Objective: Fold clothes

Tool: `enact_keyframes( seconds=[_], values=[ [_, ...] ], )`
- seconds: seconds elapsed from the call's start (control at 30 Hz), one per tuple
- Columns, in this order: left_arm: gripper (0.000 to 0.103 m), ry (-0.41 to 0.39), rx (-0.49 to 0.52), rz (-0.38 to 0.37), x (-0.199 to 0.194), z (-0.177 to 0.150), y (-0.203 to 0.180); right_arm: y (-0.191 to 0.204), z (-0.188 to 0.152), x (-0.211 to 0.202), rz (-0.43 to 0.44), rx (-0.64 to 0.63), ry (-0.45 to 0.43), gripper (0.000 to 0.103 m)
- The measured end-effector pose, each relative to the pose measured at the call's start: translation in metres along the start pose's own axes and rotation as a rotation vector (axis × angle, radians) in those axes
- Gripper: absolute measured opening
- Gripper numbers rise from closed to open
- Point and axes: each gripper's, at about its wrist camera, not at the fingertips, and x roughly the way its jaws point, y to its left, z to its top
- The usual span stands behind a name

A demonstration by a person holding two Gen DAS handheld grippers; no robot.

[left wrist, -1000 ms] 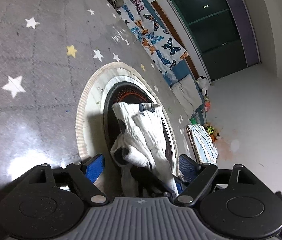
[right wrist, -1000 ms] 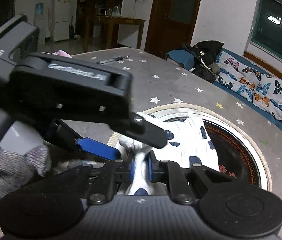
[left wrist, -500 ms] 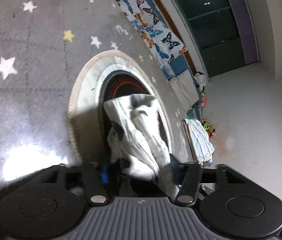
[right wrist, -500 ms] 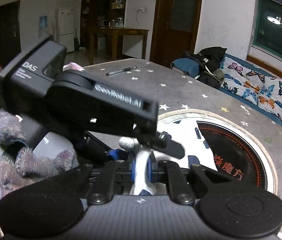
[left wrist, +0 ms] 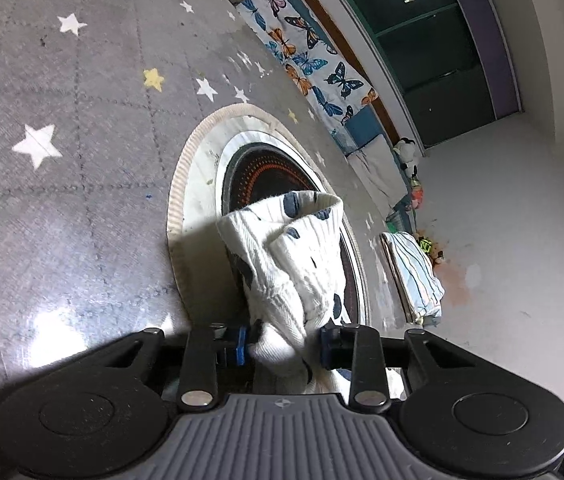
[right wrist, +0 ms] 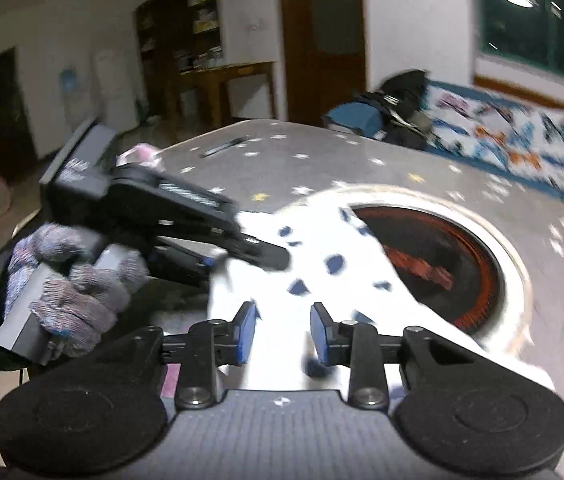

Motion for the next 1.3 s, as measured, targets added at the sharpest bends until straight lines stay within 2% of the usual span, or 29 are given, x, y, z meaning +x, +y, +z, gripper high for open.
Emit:
enact_keyframes(
  seconds=[0.13, 0.2, 0.4, 0.5, 0.6, 0.7, 0.87, 1.03, 1.23, 1.3],
  values=[
    [0.034, -0.009, 0.007, 0.013, -0.002, -0.001, 0.0, -0.041, -0.013, -0.011, 0.0, 0.174, -0.006, 0.031],
    [0.034, -0.014, 0.012, 0.018, -0.002, -0.001, 0.0, -0.066, -0.018, -0.013, -0.047, 0.239, -0.02, 0.031],
    [0.034, -0.024, 0.017, 0.03, -0.006, -0.003, -0.001, -0.104, -0.035, -0.011, -0.212, 0.267, -0.01, 0.031],
    [0.034, -0.027, 0.019, 0.036, -0.008, -0.005, -0.002, -0.115, -0.039, -0.013, -0.226, 0.295, -0.017, 0.031],
    [0.034, -0.03, 0.026, 0.042, -0.007, -0.006, -0.003, -0.098, -0.034, -0.015, -0.22, 0.219, -0.022, 0.032],
    [0.034, -0.031, 0.032, 0.049, -0.007, -0.006, -0.004, -0.069, -0.025, -0.014, -0.142, 0.113, -0.019, 0.037],
    [0.034, -0.036, 0.036, 0.056, -0.007, -0.006, -0.005, -0.034, -0.013, 0.004, -0.009, -0.009, 0.017, 0.038],
    [0.034, -0.04, 0.037, 0.059, -0.007, -0.005, -0.005, -0.013, -0.023, 0.009, 0.029, -0.091, 0.078, 0.038],
    [0.034, -0.045, 0.048, 0.06, -0.007, -0.006, -0.006, 0.0, -0.055, -0.016, 0.029, -0.146, 0.17, 0.038],
    [0.034, -0.045, 0.056, 0.064, -0.007, -0.006, -0.006, 0.0, -0.061, -0.027, 0.034, -0.146, 0.175, 0.038]
  ],
)
